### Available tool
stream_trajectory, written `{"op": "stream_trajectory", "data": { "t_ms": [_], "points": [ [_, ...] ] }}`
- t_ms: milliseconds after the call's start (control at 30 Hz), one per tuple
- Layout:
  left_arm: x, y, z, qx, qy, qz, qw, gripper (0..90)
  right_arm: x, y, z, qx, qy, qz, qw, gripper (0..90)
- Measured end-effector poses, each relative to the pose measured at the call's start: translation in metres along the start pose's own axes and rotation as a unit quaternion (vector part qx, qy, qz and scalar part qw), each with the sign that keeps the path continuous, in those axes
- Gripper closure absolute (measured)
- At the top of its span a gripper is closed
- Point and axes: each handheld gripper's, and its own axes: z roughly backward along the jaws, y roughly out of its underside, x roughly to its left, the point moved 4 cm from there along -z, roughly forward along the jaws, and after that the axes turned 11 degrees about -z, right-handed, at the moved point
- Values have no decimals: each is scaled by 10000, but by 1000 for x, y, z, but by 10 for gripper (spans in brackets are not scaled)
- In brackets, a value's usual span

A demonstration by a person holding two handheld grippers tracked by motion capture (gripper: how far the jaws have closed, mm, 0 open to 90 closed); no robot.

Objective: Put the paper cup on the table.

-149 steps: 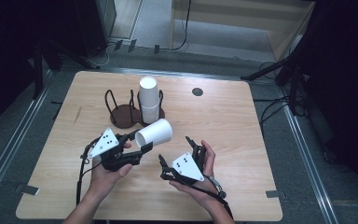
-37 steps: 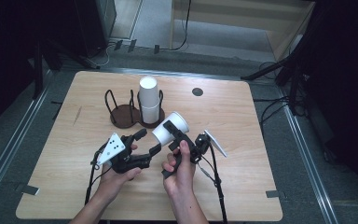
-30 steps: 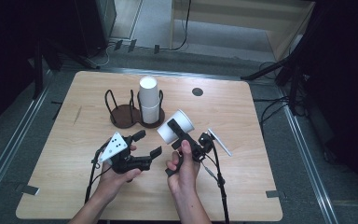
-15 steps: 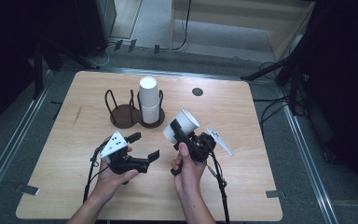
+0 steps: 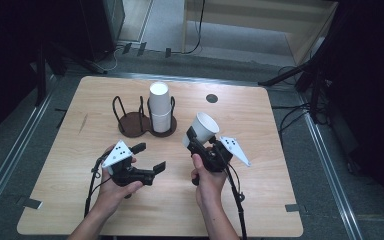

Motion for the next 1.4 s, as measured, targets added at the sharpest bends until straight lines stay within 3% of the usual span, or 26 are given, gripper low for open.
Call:
{"op": "stream_trajectory", "data": {
  "t_ms": [200,400,700,733,1300,1400],
  "points": [
    [6,5,7,84,20,-1,10000,0,-3,-1,-3,-118,71,513,9986,297],
    [13,9,13,179,-15,37,9998,0,-5,-2,-6,-274,98,834,9961,297],
    [26,15,26,278,-122,87,9995,0,-13,-9,-16,-618,141,1330,9891,297],
    [29,15,29,253,-138,147,9995,0,-17,-12,-21,-689,190,1472,9865,297],
    [59,25,55,273,-632,257,9973,0,-54,-30,-52,-688,563,1943,9769,298],
    [64,27,64,198,-827,182,9962,0,-65,-35,-60,-686,595,1975,9761,299]
  ]
}}
